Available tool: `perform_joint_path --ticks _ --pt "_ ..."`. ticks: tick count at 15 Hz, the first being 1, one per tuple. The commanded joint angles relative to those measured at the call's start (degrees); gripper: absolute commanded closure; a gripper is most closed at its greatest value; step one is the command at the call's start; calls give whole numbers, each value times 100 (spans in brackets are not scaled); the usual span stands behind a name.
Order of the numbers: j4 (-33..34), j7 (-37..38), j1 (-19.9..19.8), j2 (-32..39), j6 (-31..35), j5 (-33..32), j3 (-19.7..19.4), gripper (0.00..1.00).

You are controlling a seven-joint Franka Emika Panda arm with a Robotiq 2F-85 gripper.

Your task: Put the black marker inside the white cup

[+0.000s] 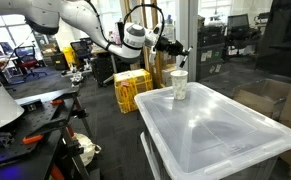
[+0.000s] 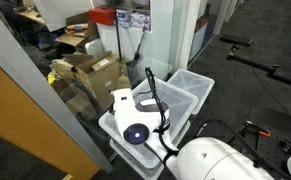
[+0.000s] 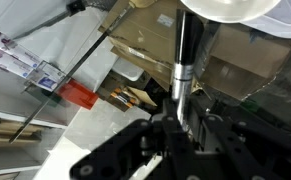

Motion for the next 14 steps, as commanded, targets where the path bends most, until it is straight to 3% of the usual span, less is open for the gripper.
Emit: perform_joint_path --ticks 1,3,5,12,14 --pt "-318 -160 249 90 230 334 -60 95" --pt "-382 -123 309 161 292 463 -64 95" --pt "-565 191 363 66 400 122 -94 95" --pt "-769 129 306 66 1038 233 -26 95" --pt "-732 -369 276 66 1140 816 92 95"
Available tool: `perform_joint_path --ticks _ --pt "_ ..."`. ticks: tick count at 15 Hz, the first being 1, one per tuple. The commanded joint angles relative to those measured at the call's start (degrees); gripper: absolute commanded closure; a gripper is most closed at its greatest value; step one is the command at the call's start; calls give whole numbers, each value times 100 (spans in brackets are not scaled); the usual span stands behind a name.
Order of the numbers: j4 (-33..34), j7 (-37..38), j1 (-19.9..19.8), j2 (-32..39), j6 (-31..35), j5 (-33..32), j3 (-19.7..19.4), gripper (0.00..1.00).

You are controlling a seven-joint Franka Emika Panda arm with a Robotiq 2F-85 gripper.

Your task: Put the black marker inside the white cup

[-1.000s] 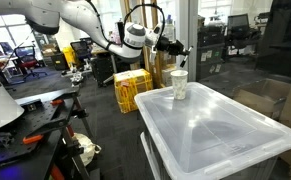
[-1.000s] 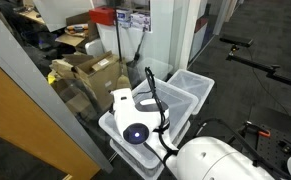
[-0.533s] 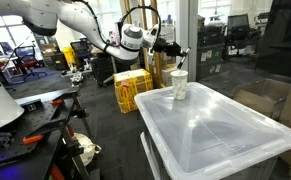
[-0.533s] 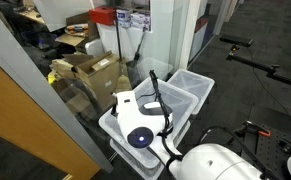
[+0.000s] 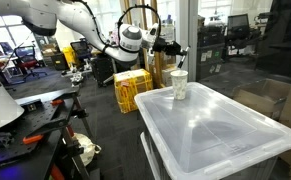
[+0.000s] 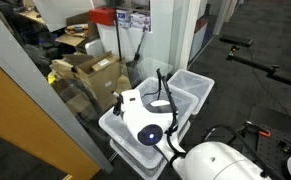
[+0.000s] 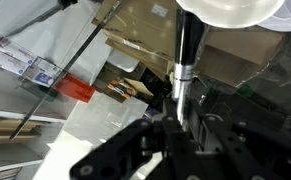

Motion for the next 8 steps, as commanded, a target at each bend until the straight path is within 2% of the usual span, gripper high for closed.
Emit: perform_joint_path --ticks 1,8 --pt "-90 -471 13 0 342 570 113 95" --pt "-19 -1008 -37 -16 458 1318 423 95"
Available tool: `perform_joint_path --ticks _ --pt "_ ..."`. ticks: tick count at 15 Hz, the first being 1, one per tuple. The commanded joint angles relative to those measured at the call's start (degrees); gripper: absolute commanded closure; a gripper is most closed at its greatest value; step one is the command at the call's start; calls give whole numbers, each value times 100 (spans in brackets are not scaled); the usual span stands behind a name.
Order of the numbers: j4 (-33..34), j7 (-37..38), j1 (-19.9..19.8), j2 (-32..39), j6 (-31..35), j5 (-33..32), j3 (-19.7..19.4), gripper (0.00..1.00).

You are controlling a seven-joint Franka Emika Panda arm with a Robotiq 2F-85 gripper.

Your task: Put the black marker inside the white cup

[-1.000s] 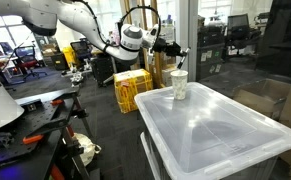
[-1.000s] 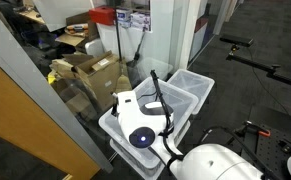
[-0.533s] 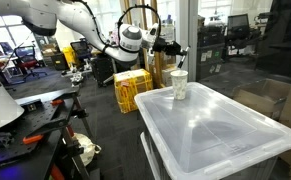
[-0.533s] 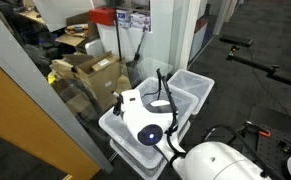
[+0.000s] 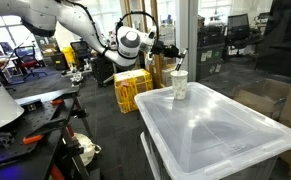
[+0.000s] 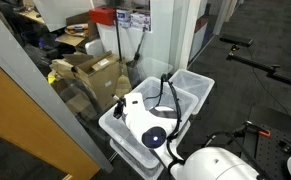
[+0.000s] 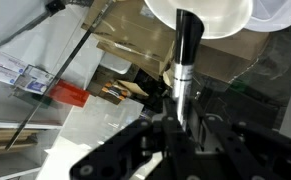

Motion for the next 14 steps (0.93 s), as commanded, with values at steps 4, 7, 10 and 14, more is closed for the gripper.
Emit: perform_joint_path --ticks 4,7,10,14 --pt "19 -480 -55 -24 143 489 163 56" --pt "35 -494 -85 -36 163 528 174 34" --pt "23 -523 -109 -85 158 514 174 12" --pt "-148 -580 -18 -217 109 506 102 0"
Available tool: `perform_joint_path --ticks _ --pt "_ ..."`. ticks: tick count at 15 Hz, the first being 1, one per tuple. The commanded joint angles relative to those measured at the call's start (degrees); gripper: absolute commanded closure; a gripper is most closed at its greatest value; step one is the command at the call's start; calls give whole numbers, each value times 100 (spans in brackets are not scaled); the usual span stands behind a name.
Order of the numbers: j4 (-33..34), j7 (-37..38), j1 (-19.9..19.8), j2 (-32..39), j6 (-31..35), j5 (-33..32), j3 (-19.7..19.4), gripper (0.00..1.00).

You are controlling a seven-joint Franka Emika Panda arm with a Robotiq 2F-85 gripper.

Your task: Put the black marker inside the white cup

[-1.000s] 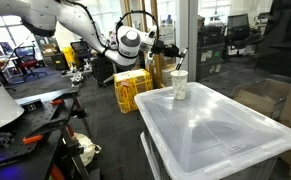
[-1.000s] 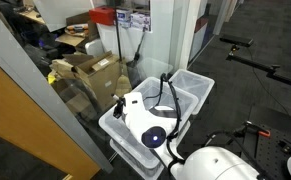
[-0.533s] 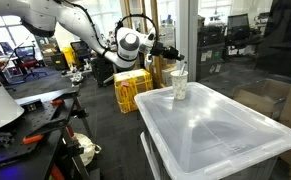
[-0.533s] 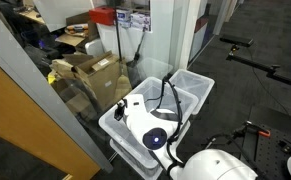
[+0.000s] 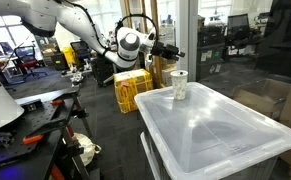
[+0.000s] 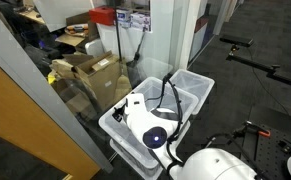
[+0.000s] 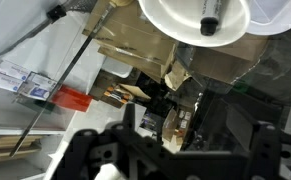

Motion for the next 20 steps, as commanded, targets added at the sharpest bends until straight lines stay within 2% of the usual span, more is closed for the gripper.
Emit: perform_joint_path --ticks 1,6,15,16,20 --pt "-211 -404 31 -273 132 127 -25 0" --pt "-462 -673 68 -572 193 206 -108 0" --pt "-925 -1318 -323 -1534 1071 192 170 0" --pt "-722 -1344 -241 -1470 753 286 49 0" --pt "-699 -1548 -326 -1764 756 227 76 0"
